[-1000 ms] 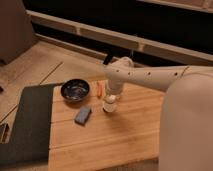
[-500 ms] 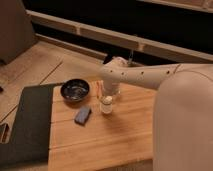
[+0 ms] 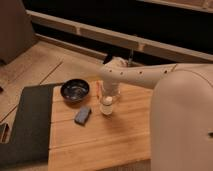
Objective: Place the ceramic cup over the eraser
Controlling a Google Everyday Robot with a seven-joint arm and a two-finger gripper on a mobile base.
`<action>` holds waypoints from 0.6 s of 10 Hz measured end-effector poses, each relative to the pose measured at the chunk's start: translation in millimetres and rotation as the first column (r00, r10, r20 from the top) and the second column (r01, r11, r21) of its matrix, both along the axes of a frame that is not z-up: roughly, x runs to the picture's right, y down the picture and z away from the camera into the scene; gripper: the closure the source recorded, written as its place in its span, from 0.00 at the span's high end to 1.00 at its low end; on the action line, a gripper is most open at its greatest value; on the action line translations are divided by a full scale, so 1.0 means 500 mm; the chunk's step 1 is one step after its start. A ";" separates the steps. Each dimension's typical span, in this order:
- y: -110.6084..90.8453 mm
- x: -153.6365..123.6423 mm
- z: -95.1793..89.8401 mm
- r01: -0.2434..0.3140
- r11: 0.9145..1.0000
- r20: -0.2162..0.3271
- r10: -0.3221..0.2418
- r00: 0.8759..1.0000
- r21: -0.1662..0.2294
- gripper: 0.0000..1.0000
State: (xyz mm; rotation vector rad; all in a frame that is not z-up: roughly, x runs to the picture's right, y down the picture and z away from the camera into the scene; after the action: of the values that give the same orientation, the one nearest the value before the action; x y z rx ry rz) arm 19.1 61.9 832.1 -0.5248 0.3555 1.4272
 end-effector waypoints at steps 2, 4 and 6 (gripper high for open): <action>0.000 0.002 0.001 -0.002 1.000 -0.004 0.002 1.000 -0.003 0.60; 0.004 0.003 0.003 -0.013 1.000 -0.001 0.013 1.000 -0.009 0.62; 0.005 0.001 0.005 -0.023 1.000 0.010 0.023 1.000 -0.013 0.62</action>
State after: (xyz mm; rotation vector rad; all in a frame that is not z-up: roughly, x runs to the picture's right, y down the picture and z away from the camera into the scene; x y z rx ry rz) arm 19.6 64.3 834.4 -0.5481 0.3519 1.4443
